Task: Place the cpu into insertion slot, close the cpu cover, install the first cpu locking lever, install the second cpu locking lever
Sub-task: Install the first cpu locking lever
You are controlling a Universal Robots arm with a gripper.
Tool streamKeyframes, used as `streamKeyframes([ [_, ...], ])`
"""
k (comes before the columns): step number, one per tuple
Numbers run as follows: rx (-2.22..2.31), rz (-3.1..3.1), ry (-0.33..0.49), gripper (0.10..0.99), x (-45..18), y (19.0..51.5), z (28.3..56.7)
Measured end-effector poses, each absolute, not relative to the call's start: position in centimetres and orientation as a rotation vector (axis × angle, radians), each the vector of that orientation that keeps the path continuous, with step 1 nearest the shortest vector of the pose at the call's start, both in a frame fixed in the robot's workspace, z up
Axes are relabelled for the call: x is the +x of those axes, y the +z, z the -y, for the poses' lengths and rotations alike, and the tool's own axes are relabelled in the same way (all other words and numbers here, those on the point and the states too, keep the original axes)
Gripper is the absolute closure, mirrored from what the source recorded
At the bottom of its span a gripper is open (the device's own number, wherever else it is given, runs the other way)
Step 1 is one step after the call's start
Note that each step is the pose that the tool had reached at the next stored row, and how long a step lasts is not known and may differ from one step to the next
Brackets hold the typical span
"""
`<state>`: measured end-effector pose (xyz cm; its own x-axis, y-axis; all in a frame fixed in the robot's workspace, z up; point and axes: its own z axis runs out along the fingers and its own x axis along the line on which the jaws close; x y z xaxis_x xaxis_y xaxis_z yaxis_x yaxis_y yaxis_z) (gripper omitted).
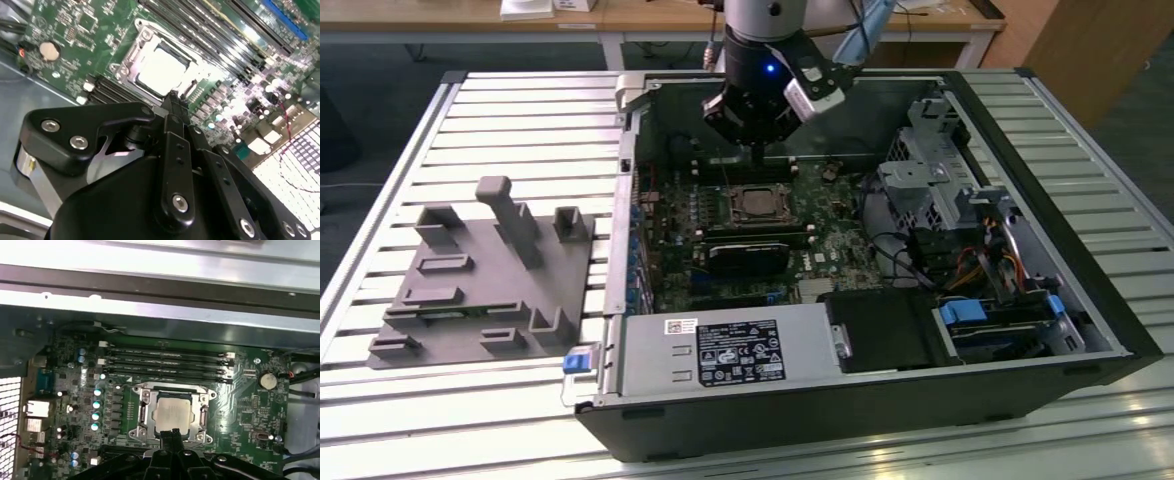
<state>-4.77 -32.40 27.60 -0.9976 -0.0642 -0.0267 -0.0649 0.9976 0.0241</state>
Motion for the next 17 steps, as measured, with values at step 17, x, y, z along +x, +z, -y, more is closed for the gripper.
streamKeyframes([
  [17, -0.101, -3.114, 0.039, 0.980, -7.2, 27.0, 31.8],
])
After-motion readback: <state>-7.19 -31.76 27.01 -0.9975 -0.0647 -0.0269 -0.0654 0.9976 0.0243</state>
